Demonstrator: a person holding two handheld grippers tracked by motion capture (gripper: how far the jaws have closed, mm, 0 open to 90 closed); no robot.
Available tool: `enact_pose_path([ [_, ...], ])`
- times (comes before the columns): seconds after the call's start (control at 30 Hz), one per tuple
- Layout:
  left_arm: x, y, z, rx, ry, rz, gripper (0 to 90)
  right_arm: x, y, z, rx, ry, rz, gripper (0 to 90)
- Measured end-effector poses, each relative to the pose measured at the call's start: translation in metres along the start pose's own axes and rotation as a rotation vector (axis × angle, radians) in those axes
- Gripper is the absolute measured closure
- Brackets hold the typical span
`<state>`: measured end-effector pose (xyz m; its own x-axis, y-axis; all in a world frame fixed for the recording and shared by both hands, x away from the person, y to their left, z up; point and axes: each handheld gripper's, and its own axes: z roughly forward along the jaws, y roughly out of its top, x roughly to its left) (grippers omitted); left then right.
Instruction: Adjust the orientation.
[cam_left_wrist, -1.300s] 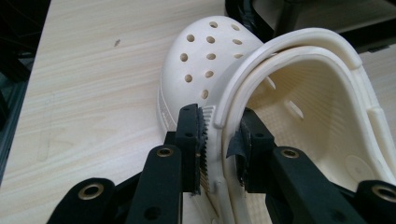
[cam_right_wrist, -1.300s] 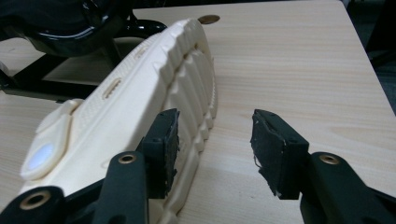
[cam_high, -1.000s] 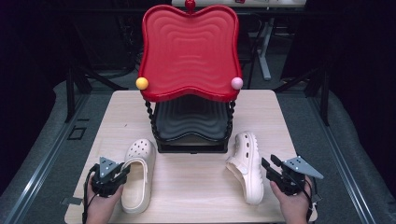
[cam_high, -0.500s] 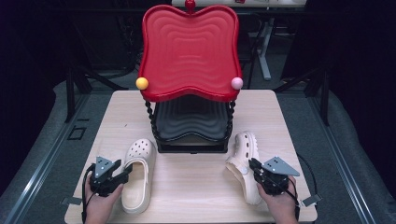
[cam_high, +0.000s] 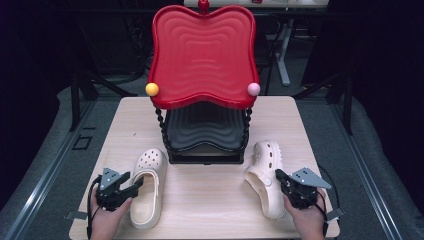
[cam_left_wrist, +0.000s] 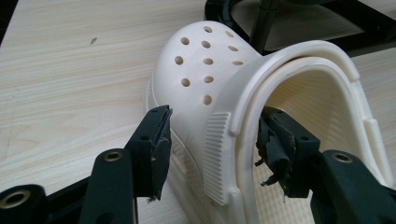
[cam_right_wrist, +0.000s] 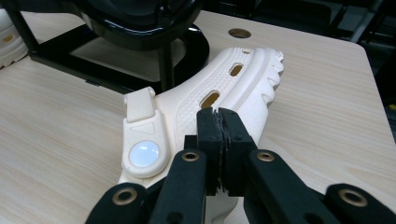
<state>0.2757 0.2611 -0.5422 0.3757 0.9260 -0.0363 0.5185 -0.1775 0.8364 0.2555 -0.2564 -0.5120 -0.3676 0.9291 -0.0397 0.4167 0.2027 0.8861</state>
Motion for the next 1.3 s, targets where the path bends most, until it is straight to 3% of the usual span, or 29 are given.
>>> enact_pose_path([
  [0.5, -0.001, 0.0, 0.001, -0.003, -0.005, 0.012, 44.2, -0.041, -0.01, -0.007, 0.016, -0.079, 0.14, 86.0],
  [0.67, -0.001, 0.0, 0.001, -0.007, -0.012, 0.011, 43.9, -0.06, -0.018, -0.005, 0.038, -0.094, 0.224, 87.5],
  [0.77, -0.001, 0.0, 0.002, -0.009, -0.013, 0.012, 43.9, -0.073, -0.025, -0.001, 0.079, -0.075, 0.28, 89.5],
  [0.83, -0.001, 0.0, 0.002, -0.009, -0.014, 0.012, 43.9, -0.076, -0.027, 0.001, 0.1, -0.086, 0.289, 89.2],
  [0.9, -0.001, 0.0, 0.001, -0.012, -0.016, 0.015, 43.9, -0.084, -0.035, 0.01, 0.18, -0.085, 0.323, 89.7],
  [0.93, -0.001, 0.0, 0.001, -0.012, -0.017, 0.015, 43.9, -0.084, -0.035, 0.01, 0.18, -0.085, 0.323, 89.7],
  [1.0, -0.001, 0.0, 0.001, -0.014, -0.015, 0.013, 43.9, -0.09, -0.041, 0.015, 0.203, -0.046, 0.383, 89.7],
  [1.07, 0.0, 0.0, 0.001, -0.013, -0.015, 0.012, 43.9, -0.091, -0.042, 0.017, 0.218, -0.05, 0.381, 89.5],
  [1.17, 0.0, 0.0, 0.001, -0.016, -0.015, 0.011, 43.9, -0.088, -0.037, 0.013, 0.192, -0.096, 0.359, 87.6],
  [1.2, 0.0, 0.0, 0.0, -0.018, -0.015, 0.01, 43.9, -0.085, -0.031, 0.005, 0.135, -0.12, 0.346, 86.9],
  [1.3, -0.001, 0.0, 0.001, -0.017, -0.016, 0.01, 43.9, -0.078, -0.021, -0.01, 0.038, -0.125, 0.313, 86.5],
])
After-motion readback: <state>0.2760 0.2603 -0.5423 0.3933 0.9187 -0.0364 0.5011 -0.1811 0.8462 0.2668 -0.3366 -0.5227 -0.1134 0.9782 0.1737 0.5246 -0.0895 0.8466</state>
